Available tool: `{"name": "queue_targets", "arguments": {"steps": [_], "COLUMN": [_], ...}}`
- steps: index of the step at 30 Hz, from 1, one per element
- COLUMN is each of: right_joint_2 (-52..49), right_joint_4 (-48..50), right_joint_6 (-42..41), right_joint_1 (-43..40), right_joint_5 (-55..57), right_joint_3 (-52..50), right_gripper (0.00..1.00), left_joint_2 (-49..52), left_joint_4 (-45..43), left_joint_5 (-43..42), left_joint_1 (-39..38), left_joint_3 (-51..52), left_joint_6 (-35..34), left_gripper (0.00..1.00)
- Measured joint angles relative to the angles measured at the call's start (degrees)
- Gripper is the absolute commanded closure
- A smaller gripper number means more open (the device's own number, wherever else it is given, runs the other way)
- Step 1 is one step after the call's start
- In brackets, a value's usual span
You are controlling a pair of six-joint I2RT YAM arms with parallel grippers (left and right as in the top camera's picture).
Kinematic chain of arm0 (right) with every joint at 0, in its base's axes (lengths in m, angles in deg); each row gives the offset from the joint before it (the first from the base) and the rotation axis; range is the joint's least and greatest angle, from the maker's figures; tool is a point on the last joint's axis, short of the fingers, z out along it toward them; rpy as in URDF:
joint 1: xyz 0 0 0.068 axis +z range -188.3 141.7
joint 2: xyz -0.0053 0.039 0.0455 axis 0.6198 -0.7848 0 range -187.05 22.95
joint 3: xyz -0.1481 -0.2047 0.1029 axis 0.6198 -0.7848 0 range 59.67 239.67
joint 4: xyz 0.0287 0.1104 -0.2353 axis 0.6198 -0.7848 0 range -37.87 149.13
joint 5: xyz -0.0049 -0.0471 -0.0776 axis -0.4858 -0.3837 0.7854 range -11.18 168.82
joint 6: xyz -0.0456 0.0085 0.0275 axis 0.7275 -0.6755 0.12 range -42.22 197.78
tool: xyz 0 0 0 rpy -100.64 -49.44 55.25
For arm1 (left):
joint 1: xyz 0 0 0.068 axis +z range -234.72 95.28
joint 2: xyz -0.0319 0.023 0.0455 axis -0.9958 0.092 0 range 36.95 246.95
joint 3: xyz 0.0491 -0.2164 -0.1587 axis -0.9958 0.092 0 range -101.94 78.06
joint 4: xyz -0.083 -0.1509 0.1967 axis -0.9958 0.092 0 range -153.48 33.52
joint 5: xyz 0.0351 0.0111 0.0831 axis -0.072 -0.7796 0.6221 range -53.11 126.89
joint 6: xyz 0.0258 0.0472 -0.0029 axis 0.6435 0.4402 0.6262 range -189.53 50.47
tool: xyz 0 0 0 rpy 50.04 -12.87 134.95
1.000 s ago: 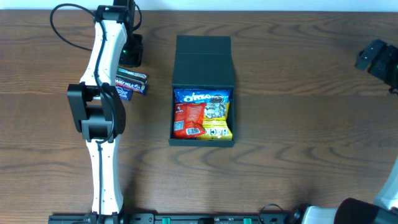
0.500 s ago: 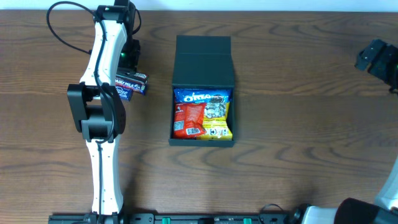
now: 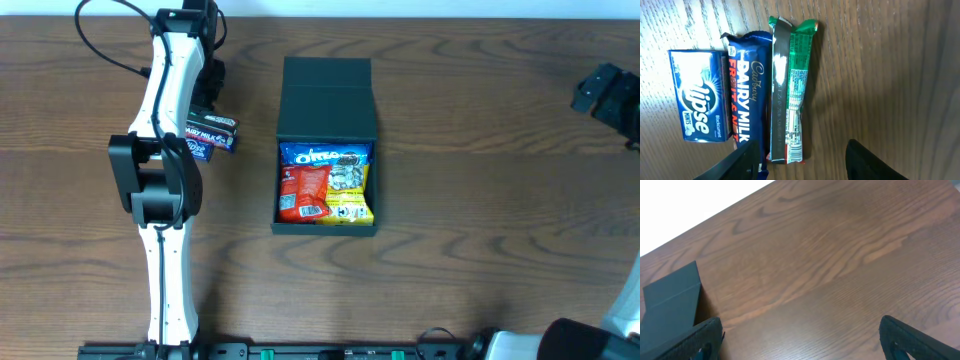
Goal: Pack container
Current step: 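Grasp the green-wrapped candy bar with the left gripper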
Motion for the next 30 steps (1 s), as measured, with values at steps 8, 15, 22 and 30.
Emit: {"name": "queue_targets", "arguments": {"steps": [8, 15, 22, 30], "right_joint_2": [0.00, 0.00, 0.00, 0.00], "right_joint_4": [0.00, 0.00, 0.00, 0.00], "right_joint_6": [0.00, 0.00, 0.00, 0.00], "right_joint_1": [0.00, 0.00, 0.00, 0.00], "right_joint_5": [0.00, 0.00, 0.00, 0.00], "right_joint_3": [0.00, 0.00, 0.00, 0.00], "right_gripper": [0.01, 0.01, 0.01, 0.01], "left_joint_2": [3.58, 4.24, 4.83, 5.46], "left_joint_4": [-0.48, -0.66, -1.05, -3.61], "left_joint_5": [-1.46, -1.66, -1.62, -1.18], "left_joint_1": [0.00, 0.00, 0.02, 0.02], "left_joint_3": [0.13, 0.13, 0.13, 0.13], "left_joint_6": [0.59, 1.03, 1.49, 3.34], "left_gripper": [0.41, 0.40, 0.40, 0.40]}}
